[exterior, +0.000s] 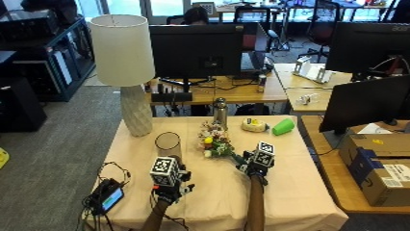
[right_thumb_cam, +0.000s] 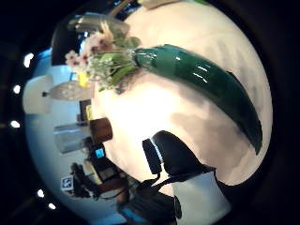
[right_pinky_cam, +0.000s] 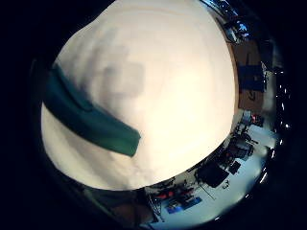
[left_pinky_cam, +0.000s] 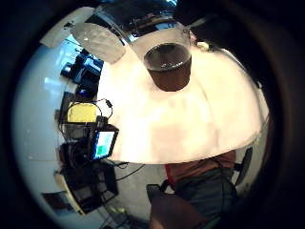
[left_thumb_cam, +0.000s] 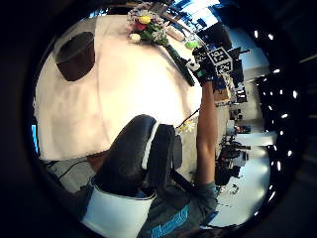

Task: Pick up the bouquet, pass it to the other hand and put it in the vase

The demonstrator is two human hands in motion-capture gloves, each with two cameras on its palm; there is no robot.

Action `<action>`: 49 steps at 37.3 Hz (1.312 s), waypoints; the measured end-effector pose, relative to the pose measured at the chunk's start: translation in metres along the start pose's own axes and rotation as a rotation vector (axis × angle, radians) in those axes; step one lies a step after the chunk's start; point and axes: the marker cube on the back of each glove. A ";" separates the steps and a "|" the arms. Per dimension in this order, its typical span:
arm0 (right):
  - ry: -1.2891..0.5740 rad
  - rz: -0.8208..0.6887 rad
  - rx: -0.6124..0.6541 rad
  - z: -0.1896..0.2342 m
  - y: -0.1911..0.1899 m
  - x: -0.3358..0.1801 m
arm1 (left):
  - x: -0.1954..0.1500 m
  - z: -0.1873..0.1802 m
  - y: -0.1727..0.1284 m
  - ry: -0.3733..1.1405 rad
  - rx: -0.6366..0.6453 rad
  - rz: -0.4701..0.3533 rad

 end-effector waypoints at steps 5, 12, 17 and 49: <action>0.086 0.141 -0.060 0.017 -0.003 0.018 | -0.002 0.003 0.002 -0.002 -0.017 -0.010; 0.178 0.298 0.107 0.022 -0.013 0.034 | -0.005 0.004 0.003 -0.003 -0.019 -0.022; 0.197 0.295 0.172 0.018 -0.014 0.032 | -0.003 0.002 0.006 0.001 -0.035 -0.026; -0.447 -0.113 0.331 -0.021 -0.005 -0.042 | 0.021 -0.022 -0.018 0.137 0.061 0.070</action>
